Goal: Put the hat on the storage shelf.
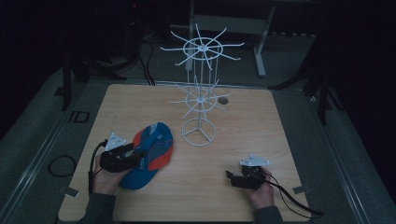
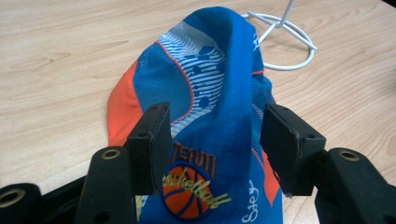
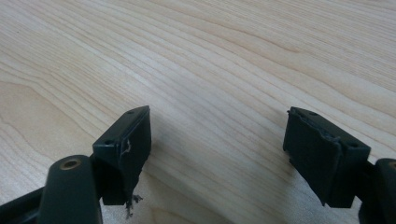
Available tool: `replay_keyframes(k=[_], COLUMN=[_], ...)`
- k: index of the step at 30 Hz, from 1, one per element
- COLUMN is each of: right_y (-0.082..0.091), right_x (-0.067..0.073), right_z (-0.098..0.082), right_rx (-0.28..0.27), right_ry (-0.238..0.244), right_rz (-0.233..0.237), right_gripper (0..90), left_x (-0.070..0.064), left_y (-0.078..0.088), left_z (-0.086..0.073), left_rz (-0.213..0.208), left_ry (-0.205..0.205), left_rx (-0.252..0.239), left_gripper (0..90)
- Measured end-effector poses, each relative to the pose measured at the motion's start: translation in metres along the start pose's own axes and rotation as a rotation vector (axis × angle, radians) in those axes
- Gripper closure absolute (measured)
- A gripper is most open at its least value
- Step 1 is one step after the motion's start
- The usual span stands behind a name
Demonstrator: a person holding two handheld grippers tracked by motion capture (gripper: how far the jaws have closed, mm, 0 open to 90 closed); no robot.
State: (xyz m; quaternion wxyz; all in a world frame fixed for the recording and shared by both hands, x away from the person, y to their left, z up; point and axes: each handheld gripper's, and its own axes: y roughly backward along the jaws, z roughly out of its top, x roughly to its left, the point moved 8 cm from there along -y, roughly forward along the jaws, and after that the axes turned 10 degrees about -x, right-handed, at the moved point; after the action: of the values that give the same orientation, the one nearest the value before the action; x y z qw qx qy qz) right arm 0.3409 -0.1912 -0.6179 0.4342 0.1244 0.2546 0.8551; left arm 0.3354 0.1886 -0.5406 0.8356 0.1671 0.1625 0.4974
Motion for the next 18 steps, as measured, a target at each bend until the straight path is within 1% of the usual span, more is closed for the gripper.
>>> replay_keyframes(k=[2, 6, 8, 11, 14, 18], right_y=[-0.0003, -0.0019, -0.0022, -0.0022, -0.0022, -0.0022], right_x=[0.0001, 0.0003, 0.0004, 0.0003, 0.0004, 0.0005], right_z=[0.0002, 0.0011, 0.0013, 0.0013, 0.0014, 0.0014], right_rx=[0.000, -0.002, -0.001, -0.001, -0.001, 0.000], right_ry=[0.003, 0.006, 0.006, 0.006, 0.005, 0.003], right_rz=[0.002, 0.006, 0.006, 0.006, 0.005, 0.003], right_gripper=[23.3, 23.3, 23.3, 23.3, 23.3, 23.3], left_x=[-0.0002, 0.0039, 0.0048, 0.0045, 0.0003, -0.0029], left_y=[0.0014, 0.0026, 0.0017, 0.0013, 0.0003, 0.0016], left_z=[0.0016, 0.0026, 0.0027, 0.0028, 0.0029, 0.0060], left_rz=[0.004, 0.026, 0.026, 0.026, 0.017, 0.013], left_ry=[0.013, 0.045, 0.058, 0.060, 0.046, 0.045], left_rx=[-0.008, -0.003, -0.003, -0.004, 0.008, 0.008], left_gripper=[43.4, 43.4, 42.8, 42.4, 42.7, 43.0])
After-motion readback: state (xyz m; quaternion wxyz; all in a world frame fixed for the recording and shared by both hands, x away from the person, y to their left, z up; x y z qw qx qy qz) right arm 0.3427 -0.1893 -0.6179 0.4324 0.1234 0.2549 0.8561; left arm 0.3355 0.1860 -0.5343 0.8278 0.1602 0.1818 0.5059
